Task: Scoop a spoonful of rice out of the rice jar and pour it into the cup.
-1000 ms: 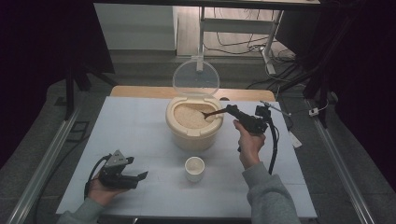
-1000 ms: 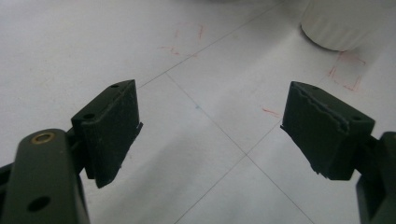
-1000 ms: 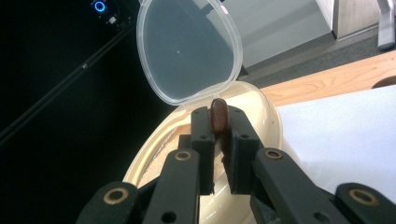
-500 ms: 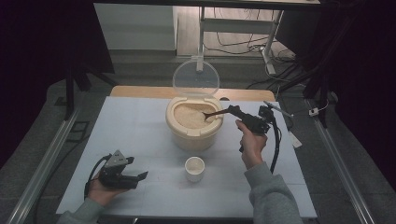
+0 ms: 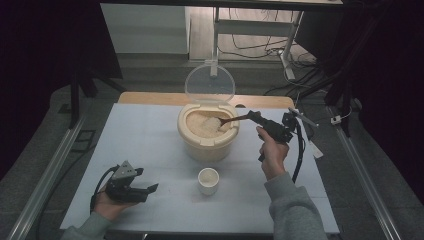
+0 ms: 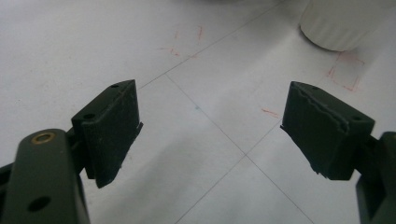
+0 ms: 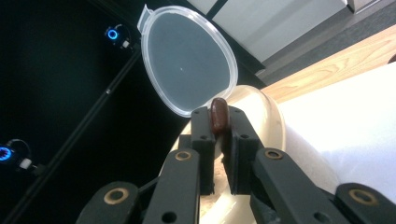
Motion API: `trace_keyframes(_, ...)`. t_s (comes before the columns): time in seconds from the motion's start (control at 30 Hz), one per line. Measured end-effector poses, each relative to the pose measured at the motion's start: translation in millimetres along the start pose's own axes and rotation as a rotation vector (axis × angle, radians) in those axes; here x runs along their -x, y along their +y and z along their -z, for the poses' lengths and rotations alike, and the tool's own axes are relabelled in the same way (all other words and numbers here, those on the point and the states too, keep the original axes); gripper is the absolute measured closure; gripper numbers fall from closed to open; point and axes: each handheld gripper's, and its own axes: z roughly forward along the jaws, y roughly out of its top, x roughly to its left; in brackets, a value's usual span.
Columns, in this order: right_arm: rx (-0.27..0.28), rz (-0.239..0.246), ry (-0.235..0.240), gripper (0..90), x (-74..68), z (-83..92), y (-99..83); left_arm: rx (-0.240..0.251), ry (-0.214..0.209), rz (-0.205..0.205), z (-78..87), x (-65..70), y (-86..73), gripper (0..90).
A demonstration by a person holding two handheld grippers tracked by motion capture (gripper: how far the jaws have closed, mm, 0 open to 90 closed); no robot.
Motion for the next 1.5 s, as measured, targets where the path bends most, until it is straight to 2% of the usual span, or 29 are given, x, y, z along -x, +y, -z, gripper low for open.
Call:
trace_keyframes(0.07,-0.005,-0.029,0.005,83.5,2.1,0.3,1.0,0.000,0.000,0.000,-0.1,-0.1,0.0,18.9)
trace_keyframes(0.4,0.006,-0.078,0.019,83.5,6.5,2.3,1.1,-0.001,0.000,-0.002,-0.1,0.1,-0.1,18.9)
trace_keyframes(0.6,0.009,-0.082,0.028,83.5,5.8,5.3,2.6,-0.003,-0.001,-0.002,-0.5,0.1,0.0,18.9)
trace_keyframes(1.1,0.006,-0.051,0.053,83.5,-4.6,11.6,6.2,-0.010,-0.002,-0.010,-1.7,0.9,0.2,18.9)
trace_keyframes(1.5,-0.022,-0.054,0.076,83.5,-8.6,20.0,5.9,-0.009,-0.003,-0.007,-1.5,0.5,0.2,19.0)
